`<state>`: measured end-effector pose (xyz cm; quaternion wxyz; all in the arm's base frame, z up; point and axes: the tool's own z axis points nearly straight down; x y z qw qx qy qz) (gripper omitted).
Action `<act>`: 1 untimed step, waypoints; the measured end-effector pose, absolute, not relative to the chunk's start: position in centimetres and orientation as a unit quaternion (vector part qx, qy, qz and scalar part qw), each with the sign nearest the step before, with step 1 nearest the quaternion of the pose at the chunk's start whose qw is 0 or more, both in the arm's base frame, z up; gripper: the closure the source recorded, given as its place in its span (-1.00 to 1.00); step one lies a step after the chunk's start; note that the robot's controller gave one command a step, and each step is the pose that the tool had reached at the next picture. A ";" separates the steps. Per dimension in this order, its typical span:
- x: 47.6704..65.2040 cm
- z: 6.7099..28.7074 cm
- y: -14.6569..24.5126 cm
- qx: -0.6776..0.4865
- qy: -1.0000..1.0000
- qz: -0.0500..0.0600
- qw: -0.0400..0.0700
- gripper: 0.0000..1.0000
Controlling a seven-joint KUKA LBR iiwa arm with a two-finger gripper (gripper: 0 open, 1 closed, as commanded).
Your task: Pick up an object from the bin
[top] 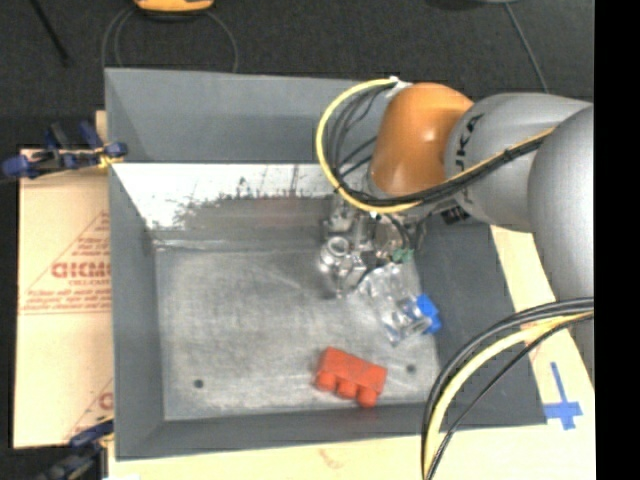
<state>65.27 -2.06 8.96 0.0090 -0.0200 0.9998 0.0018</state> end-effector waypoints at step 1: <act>64.7 10.2 -4.4 0.122 0.993 0.000 0.004 -1.00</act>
Offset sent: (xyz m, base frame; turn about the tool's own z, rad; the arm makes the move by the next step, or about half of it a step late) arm -0.0071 -0.0218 0.0104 0.2843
